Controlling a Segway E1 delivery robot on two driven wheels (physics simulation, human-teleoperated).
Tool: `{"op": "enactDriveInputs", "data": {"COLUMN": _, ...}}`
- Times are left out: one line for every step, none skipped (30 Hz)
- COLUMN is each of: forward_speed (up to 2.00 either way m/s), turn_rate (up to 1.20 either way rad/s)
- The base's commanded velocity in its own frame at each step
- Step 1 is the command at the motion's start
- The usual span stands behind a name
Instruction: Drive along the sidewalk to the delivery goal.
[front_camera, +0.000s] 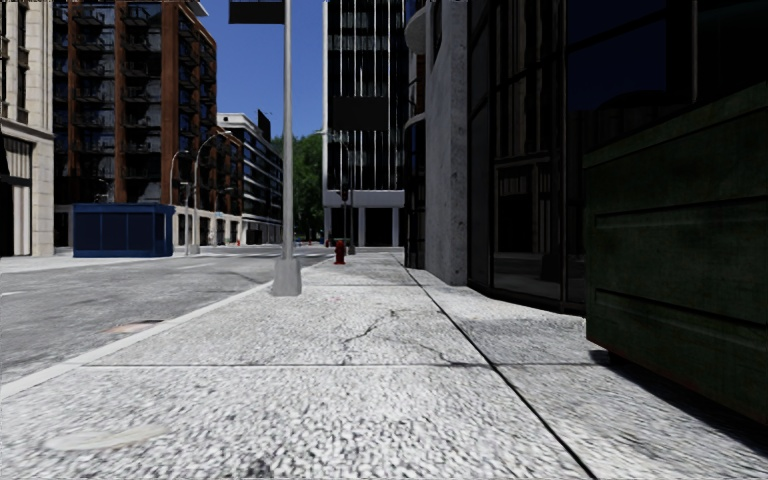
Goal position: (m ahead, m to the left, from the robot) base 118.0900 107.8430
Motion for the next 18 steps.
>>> {"op": "enactDriveInputs", "data": {"forward_speed": 2.00, "turn_rate": -0.46}}
{"op": "enactDriveInputs", "data": {"forward_speed": 2.00, "turn_rate": -0.20}}
{"op": "enactDriveInputs", "data": {"forward_speed": 2.00, "turn_rate": 0.00}}
{"op": "enactDriveInputs", "data": {"forward_speed": 2.00, "turn_rate": 0.00}}
{"op": "enactDriveInputs", "data": {"forward_speed": 2.00, "turn_rate": 0.00}}
{"op": "enactDriveInputs", "data": {"forward_speed": 2.00, "turn_rate": 0.00}}
{"op": "enactDriveInputs", "data": {"forward_speed": 2.00, "turn_rate": 0.00}}
{"op": "enactDriveInputs", "data": {"forward_speed": 2.00, "turn_rate": 0.00}}
{"op": "enactDriveInputs", "data": {"forward_speed": 2.00, "turn_rate": 0.00}}
{"op": "enactDriveInputs", "data": {"forward_speed": 2.00, "turn_rate": 0.00}}
{"op": "enactDriveInputs", "data": {"forward_speed": 2.00, "turn_rate": 0.00}}
{"op": "enactDriveInputs", "data": {"forward_speed": 2.00, "turn_rate": 0.00}}
{"op": "enactDriveInputs", "data": {"forward_speed": 2.00, "turn_rate": 0.00}}
{"op": "enactDriveInputs", "data": {"forward_speed": 2.00, "turn_rate": 0.00}}
{"op": "enactDriveInputs", "data": {"forward_speed": 2.00, "turn_rate": 0.00}}
{"op": "enactDriveInputs", "data": {"forward_speed": 2.00, "turn_rate": 0.00}}
{"op": "enactDriveInputs", "data": {"forward_speed": 2.00, "turn_rate": 0.00}}
{"op": "enactDriveInputs", "data": {"forward_speed": 2.00, "turn_rate": 0.13}}
